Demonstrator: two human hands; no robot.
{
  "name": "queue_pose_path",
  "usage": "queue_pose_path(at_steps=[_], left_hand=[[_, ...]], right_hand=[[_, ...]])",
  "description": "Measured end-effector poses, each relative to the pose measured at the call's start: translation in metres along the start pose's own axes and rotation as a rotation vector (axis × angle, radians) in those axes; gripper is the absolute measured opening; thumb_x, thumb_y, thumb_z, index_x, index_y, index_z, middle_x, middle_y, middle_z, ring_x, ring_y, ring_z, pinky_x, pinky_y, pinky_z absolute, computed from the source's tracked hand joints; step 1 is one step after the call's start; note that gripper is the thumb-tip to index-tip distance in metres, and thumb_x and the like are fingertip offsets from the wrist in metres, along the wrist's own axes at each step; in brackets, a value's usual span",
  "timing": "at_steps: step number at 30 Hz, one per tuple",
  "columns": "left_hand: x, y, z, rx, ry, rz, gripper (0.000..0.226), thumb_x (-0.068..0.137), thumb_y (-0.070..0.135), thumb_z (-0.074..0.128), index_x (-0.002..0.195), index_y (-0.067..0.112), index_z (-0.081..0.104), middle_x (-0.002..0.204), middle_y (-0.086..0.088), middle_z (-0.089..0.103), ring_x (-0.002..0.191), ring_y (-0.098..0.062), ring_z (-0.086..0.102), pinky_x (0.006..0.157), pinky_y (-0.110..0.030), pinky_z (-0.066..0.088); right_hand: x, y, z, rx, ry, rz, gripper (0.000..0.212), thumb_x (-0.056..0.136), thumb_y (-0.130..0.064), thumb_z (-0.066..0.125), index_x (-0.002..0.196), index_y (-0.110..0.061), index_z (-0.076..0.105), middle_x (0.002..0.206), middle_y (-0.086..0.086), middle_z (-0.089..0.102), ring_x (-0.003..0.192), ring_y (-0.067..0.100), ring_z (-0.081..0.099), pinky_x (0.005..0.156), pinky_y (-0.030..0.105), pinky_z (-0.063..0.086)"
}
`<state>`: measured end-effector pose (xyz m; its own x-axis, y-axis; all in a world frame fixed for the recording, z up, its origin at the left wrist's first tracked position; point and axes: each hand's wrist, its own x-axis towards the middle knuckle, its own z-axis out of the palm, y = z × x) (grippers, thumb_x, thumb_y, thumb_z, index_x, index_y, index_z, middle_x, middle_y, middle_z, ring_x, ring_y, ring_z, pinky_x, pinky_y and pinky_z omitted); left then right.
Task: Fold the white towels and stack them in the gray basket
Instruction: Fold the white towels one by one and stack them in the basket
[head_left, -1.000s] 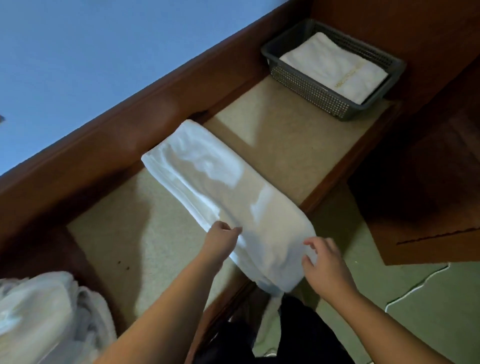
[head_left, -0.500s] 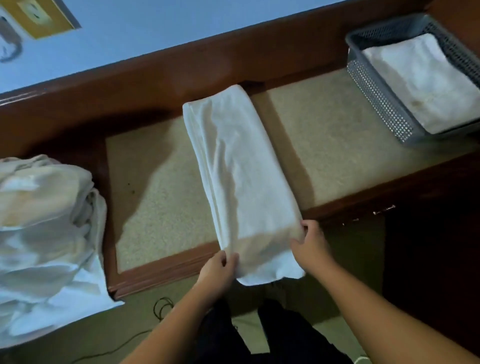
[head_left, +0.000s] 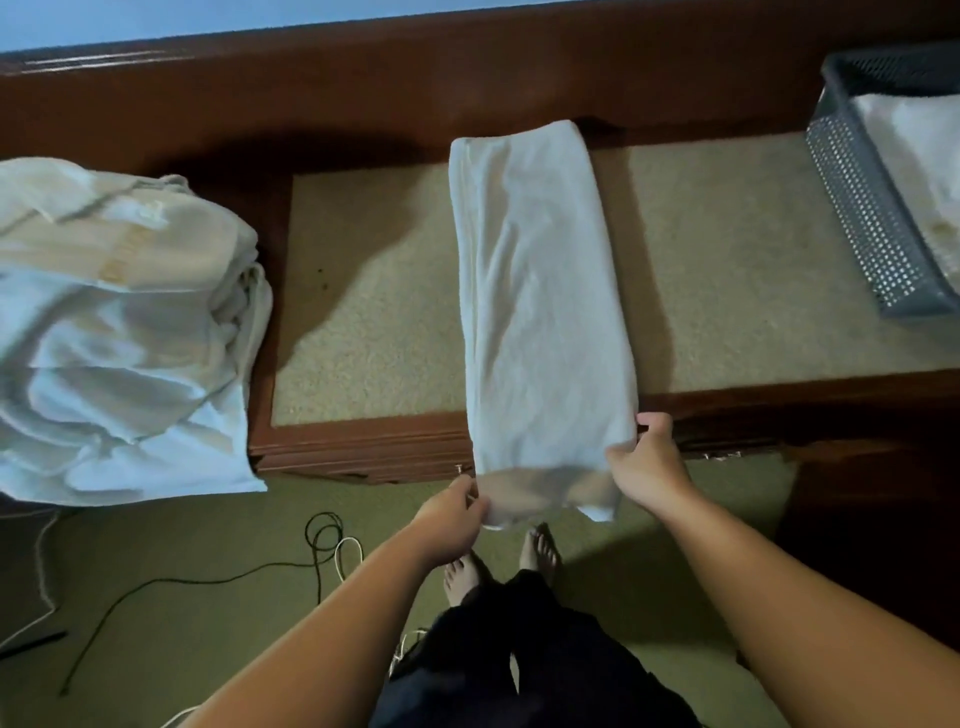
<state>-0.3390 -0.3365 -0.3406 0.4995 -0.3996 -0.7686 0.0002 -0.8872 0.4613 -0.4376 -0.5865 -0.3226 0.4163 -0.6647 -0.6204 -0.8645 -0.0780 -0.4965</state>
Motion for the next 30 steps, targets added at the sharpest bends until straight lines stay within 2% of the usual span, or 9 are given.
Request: queue_pose_path(at_steps=[3, 7, 11, 16, 19, 22, 24, 26, 30], left_hand=[[-0.002, -0.004, 0.003, -0.059, 0.016, -0.046, 0.023, 0.108, 0.041, 0.045, 0.108, 0.019, 0.048, 0.102, -0.008, 0.065, 0.078, -0.020, 0.059, 0.057, -0.031, 0.042], [-0.010, -0.009, 0.003, -0.378, 0.162, -0.236, 0.022, 0.096, 0.038, 0.062, 0.110, 0.021, 0.058, 0.103, -0.003, 0.068, 0.088, -0.019, 0.063, 0.075, -0.033, 0.050], [-0.009, 0.000, -0.003, -0.435, 0.227, -0.239, 0.043, 0.091, 0.053, 0.067, 0.121, 0.023, 0.060, 0.107, 0.003, 0.068, 0.095, -0.016, 0.064, 0.079, -0.034, 0.053], [0.009, 0.026, -0.003, -0.506, 0.144, -0.199, 0.081, 0.085, 0.071, 0.069, 0.140, 0.014, 0.053, 0.130, 0.001, 0.062, 0.115, -0.021, 0.059, 0.094, -0.037, 0.050], [0.018, 0.031, 0.005, -0.682, 0.101, -0.226, 0.095, 0.068, 0.079, 0.078, 0.133, 0.015, 0.058, 0.128, 0.000, 0.064, 0.117, -0.024, 0.061, 0.109, -0.049, 0.049], [0.027, 0.027, 0.017, -0.775, 0.094, -0.240, 0.117, 0.044, 0.090, 0.082, 0.132, 0.018, 0.056, 0.127, 0.001, 0.066, 0.115, -0.023, 0.064, 0.105, -0.050, 0.052], [0.027, 0.026, 0.025, -0.816, 0.070, -0.219, 0.108, 0.047, 0.085, 0.085, 0.130, 0.020, 0.060, 0.123, 0.003, 0.071, 0.110, -0.021, 0.070, 0.101, -0.048, 0.057], [0.021, 0.026, 0.031, -0.796, 0.067, -0.201, 0.094, 0.050, 0.080, 0.085, 0.123, 0.022, 0.069, 0.115, 0.004, 0.076, 0.104, -0.020, 0.074, 0.100, -0.047, 0.058], [0.000, 0.019, 0.041, -0.869, 0.103, -0.157, 0.080, 0.058, 0.074, 0.088, 0.120, 0.026, 0.070, 0.109, 0.004, 0.079, 0.102, -0.021, 0.076, 0.098, -0.049, 0.059]], right_hand=[[0.001, 0.005, 0.000, -0.003, -0.001, -0.014, 0.055, 0.095, -0.018, 0.064, 0.143, -0.014, 0.037, 0.115, 0.006, 0.061, 0.091, 0.024, 0.058, 0.061, 0.029, 0.040], [-0.002, 0.012, -0.006, -0.039, -0.032, -0.037, 0.057, 0.094, -0.023, 0.067, 0.145, -0.014, 0.043, 0.118, 0.005, 0.064, 0.096, 0.023, 0.059, 0.061, 0.027, 0.038], [0.001, 0.020, -0.012, -0.093, -0.088, -0.034, 0.040, 0.090, -0.031, 0.070, 0.124, -0.014, 0.058, 0.098, -0.002, 0.067, 0.082, 0.016, 0.061, 0.061, 0.028, 0.042], [0.008, 0.024, -0.014, 0.041, -0.195, 0.064, 0.048, 0.098, -0.031, 0.068, 0.139, -0.010, 0.054, 0.133, 0.007, 0.063, 0.105, 0.019, 0.057, 0.086, 0.034, 0.043], [0.011, 0.027, -0.011, 0.127, -0.246, 0.107, 0.060, 0.098, -0.033, 0.068, 0.150, -0.013, 0.046, 0.141, 0.007, 0.059, 0.104, 0.020, 0.057, 0.084, 0.035, 0.047], [0.012, 0.032, -0.009, 0.154, -0.287, 0.141, 0.078, 0.095, -0.044, 0.069, 0.159, -0.023, 0.031, 0.149, 0.002, 0.050, 0.119, 0.024, 0.056, 0.094, 0.041, 0.049], [0.016, 0.041, -0.008, 0.155, -0.291, 0.122, 0.084, 0.084, -0.056, 0.072, 0.155, -0.028, 0.036, 0.146, 0.001, 0.054, 0.117, 0.023, 0.057, 0.093, 0.042, 0.049], [0.023, 0.055, -0.007, 0.171, -0.304, 0.092, 0.076, 0.079, -0.060, 0.072, 0.142, -0.025, 0.048, 0.137, -0.001, 0.062, 0.117, 0.021, 0.061, 0.098, 0.047, 0.051], [0.008, 0.053, -0.018, 0.276, -0.275, 0.011, 0.026, 0.097, -0.036, 0.070, 0.110, -0.015, 0.060, 0.111, 0.004, 0.074, 0.104, 0.022, 0.070, 0.099, 0.049, 0.054]])
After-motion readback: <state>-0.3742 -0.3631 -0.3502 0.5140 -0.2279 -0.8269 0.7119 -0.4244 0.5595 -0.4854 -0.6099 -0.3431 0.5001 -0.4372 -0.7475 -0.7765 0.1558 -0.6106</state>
